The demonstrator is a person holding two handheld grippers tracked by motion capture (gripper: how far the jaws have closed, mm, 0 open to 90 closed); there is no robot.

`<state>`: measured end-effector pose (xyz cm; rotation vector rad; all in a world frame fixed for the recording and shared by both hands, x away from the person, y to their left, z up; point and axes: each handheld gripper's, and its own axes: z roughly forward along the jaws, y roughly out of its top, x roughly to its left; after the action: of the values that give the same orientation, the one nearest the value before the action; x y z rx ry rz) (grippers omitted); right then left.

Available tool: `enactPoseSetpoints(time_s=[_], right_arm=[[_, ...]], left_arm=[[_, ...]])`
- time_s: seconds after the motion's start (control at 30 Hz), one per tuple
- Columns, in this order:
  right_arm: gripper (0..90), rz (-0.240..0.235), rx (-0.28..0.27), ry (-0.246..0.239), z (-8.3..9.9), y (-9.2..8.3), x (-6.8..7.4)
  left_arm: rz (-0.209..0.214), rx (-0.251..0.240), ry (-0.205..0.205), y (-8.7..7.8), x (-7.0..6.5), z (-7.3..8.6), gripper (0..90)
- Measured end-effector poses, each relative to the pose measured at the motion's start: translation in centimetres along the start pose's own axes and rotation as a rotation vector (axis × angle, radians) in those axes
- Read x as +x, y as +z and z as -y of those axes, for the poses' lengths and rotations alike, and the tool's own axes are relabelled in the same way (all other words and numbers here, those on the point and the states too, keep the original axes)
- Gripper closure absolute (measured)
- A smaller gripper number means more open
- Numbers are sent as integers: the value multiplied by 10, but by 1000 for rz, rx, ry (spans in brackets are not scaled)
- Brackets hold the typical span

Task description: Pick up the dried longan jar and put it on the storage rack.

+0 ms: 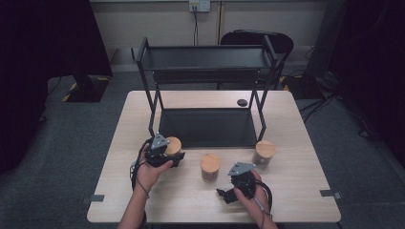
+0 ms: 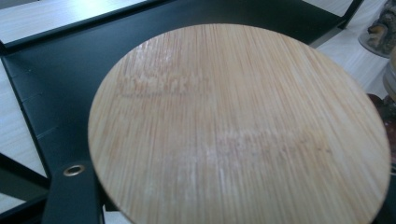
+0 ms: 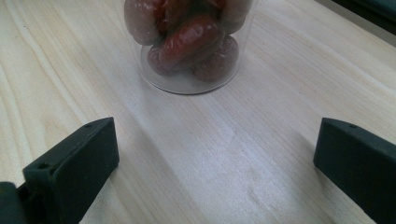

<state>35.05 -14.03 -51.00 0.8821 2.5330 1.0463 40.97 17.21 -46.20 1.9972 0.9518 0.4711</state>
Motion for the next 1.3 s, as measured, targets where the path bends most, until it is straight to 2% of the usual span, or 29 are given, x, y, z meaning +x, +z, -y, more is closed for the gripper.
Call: enactPoseSetpoints(time_s=[0.77, 0.83, 1.3], right_arm=[[0, 0, 0, 0, 0, 0, 0], [0, 0, 0, 0, 0, 0, 0], [0, 0, 0, 0, 0, 0, 0]], left_arm=[[-4, 7, -14, 15, 5, -18, 259], [-1, 2, -30, 17, 5, -19, 259], [-8, -2, -43, 25, 9, -30, 259]])
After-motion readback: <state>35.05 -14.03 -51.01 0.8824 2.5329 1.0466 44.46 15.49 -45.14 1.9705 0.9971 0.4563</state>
